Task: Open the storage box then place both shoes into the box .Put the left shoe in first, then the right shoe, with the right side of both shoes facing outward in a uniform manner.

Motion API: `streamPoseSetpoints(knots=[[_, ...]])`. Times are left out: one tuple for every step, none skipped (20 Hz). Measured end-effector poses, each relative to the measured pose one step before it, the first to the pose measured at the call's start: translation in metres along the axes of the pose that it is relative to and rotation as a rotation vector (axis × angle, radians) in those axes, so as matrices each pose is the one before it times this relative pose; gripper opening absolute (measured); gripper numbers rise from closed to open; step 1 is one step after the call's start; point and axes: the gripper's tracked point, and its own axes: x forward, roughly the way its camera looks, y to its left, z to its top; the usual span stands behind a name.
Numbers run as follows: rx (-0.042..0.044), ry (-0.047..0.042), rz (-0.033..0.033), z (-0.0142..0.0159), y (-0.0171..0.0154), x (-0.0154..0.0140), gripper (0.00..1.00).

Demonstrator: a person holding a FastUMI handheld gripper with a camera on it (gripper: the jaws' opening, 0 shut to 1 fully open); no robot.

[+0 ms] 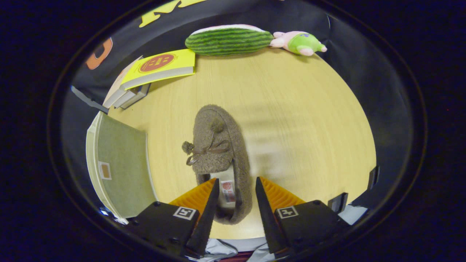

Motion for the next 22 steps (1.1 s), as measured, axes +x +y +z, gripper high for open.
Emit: streamPoseSetpoints(knots=[[-0.01455, 0.02356, -0.00601, -0.00389, -0.00091, 0.00971, 0.59], [-0.01808, 0.006, -0.04573, -0.00319, -0.00989, 0.00318, 0.39], [-0.05945, 0.01096, -0.0436, -0.00087, -0.00561, 0.00924, 0.36], [-0.02543, -0.00475, -0.01842, -0.00127, -0.00213, 0.0078, 0.23], [-0.01641, 0.00529, -0.01679, -0.00013, 0.00074, -0.00043, 0.2], [-0.01025, 0.00779, -0.01996, -0.00325, -0.00178, 0.00613, 0.15], [-0.00582, 0.00558, -0.00081, -0.00003, 0.00113, 0.00047, 0.14], [-0.00351, -0.00691, -0.00527, 0.00079, -0.00085, 0.00187, 0.13], [0.00685, -0.00426, -0.00364, 0.00038, 0.00001, -0.00036, 0.12], [0.03088, -0.00968, -0.00419, 0.00107, 0.00047, 0.00086, 0.12], [0.03183, -0.01753, -0.0144, 0.00096, 0.00055, -0.00009, 0.12], [0.00929, -0.00449, -0.02107, -0.0007, -0.0004, -0.00081, 0.12], [0.00672, -0.0043, -0.01634, -0.00057, -0.00178, -0.00091, 0.12], [0.02394, 0.01926, -0.00617, -0.00466, 0.00009, -0.00165, 0.07], [0.0442, 0.01713, 0.02501, -0.00203, 0.0093, -0.00698, 0.07], [0.03174, 0.00076, 0.03953, -0.00002, 0.00654, -0.0073, 0.06], [0.00936, -0.01614, 0.02633, 0.00166, 0.00038, -0.00615, 0.06], [-0.0049, -0.01591, -0.00345, 0.00292, -0.00021, -0.00704, 0.06], [-0.01073, -0.01144, -0.00484, 0.00206, 0.00146, -0.0087, 0.06], [-0.00784, -0.00345, -0.0039, -0.00087, 0.0015, -0.01044, 0.06], [-0.00873, 0.00059, -0.00255, -0.00286, 0.00429, -0.01397, 0.06], [-0.00433, -0.01191, 0.00383, -0.00043, 0.00578, -0.01501, 0.06]])
